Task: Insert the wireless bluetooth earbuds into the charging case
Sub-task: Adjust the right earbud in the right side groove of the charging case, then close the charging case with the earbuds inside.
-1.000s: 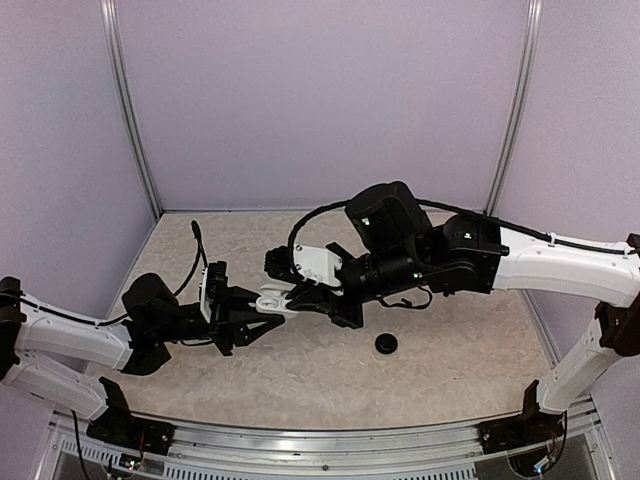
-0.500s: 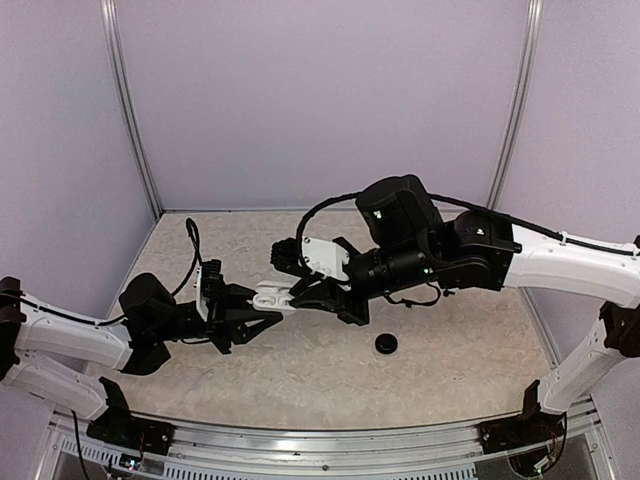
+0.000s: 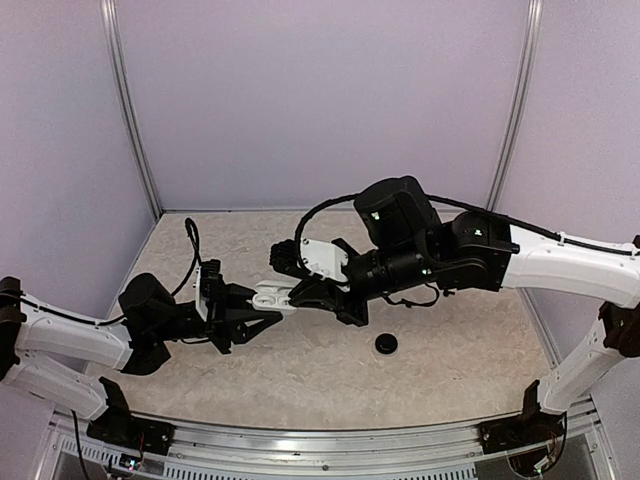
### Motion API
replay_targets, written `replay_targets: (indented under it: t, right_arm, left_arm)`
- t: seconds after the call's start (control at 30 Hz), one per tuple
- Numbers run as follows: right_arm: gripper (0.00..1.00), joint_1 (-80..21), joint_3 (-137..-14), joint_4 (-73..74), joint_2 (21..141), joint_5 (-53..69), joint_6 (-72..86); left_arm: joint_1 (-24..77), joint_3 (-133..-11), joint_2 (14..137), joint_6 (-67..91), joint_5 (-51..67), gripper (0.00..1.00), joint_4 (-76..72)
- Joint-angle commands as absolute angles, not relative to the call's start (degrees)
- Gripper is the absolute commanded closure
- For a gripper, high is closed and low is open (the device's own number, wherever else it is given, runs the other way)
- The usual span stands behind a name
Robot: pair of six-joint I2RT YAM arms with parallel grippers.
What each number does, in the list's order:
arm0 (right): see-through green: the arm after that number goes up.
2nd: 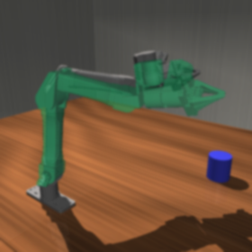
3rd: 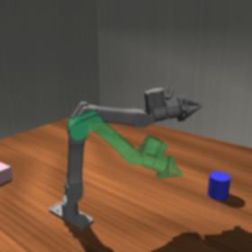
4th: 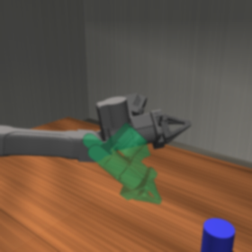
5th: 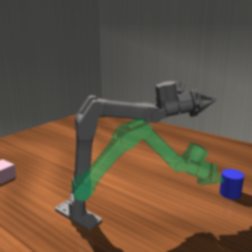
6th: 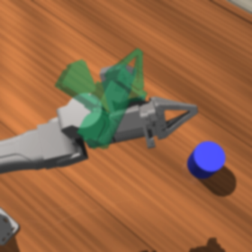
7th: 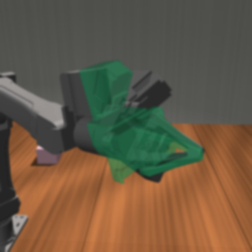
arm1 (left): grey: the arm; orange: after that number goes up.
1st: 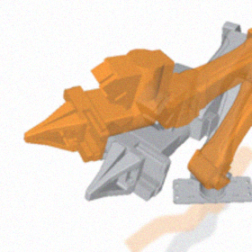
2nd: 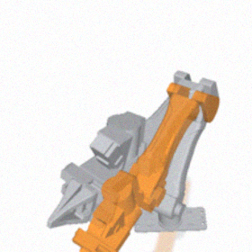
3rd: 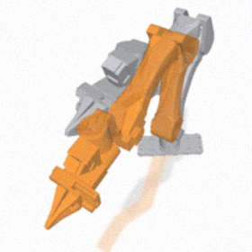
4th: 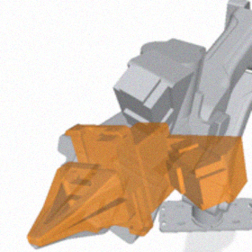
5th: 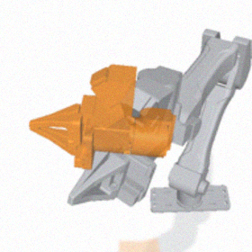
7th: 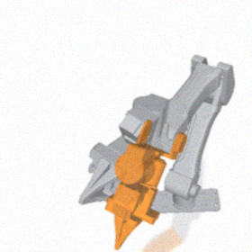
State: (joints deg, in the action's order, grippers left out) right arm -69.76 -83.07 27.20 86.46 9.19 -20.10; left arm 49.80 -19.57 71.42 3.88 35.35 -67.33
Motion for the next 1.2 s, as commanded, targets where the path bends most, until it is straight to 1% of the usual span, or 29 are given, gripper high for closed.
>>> replay_targets:
  t: [0.0, 0.17, 0.23, 0.33, 0.53, 0.63, 0.67, 0.77, 1.0, 1.1, 1.17]
  right_arm:
    - [0.92, -70.3, -82.4, 28.7, 87.6, 11.0, -20.2]
    - [0.92, -70.2, -82.0, 28.9, 85.6, 10.9, -21.3]
    - [0.87, -70.1, -81.7, 27.8, 84.1, 10.8, -21.5]
    - [0.74, -69.5, -80.8, 25.7, 82.5, 10.1, -21.1]
    - [0.43, -68.5, -79.1, 22.5, 81.2, 9.0, -19.8]
    - [0.32, -68.1, -78.7, 22.1, 81.9, 8.3, -19.7]
    - [0.30, -68.0, -78.7, 22.1, 82.2, 8.2, -19.7]
    - [0.28, -67.9, -78.6, 22.1, 83.1, 9.1, -19.9]
    - [0.31, -67.5, -78.9, 23.0, 85.3, 11.5, -20.6]
    - [0.34, -67.5, -79.4, 23.9, 86.0, 13.0, -20.9]
    - [0.38, -67.5, -79.6, 24.6, 86.1, 14.6, -21.4]
  left_arm:
    - [49.5, -19.5, 71.1, 4.3, 35.4, 1.00, -69.3]
    - [49.4, -19.6, 71.5, 4.3, 35.6, 1.00, -69.3]
    - [49.5, -19.8, 71.7, 4.3, 35.8, 1.00, -69.4]
    - [49.5, -19.9, 71.7, 4.2, 35.8, 1.00, -69.2]
    - [49.9, -20.0, 71.5, 4.0, 35.8, 1.00, -68.7]
    - [50.0, -20.1, 71.5, 4.0, 35.8, 1.00, -68.7]
    - [50.0, -20.1, 71.5, 4.0, 35.8, 1.00, -68.7]
    - [50.1, -20.2, 71.4, 4.0, 35.7, 1.00, -68.7]
    - [50.1, -20.3, 71.3, 3.9, 35.5, 1.00, -68.6]
    - [50.1, -20.3, 71.3, 3.9, 35.3, 1.00, -68.6]
    - [50.1, -20.3, 71.3, 4.0, 35.1, 1.00, -68.6]
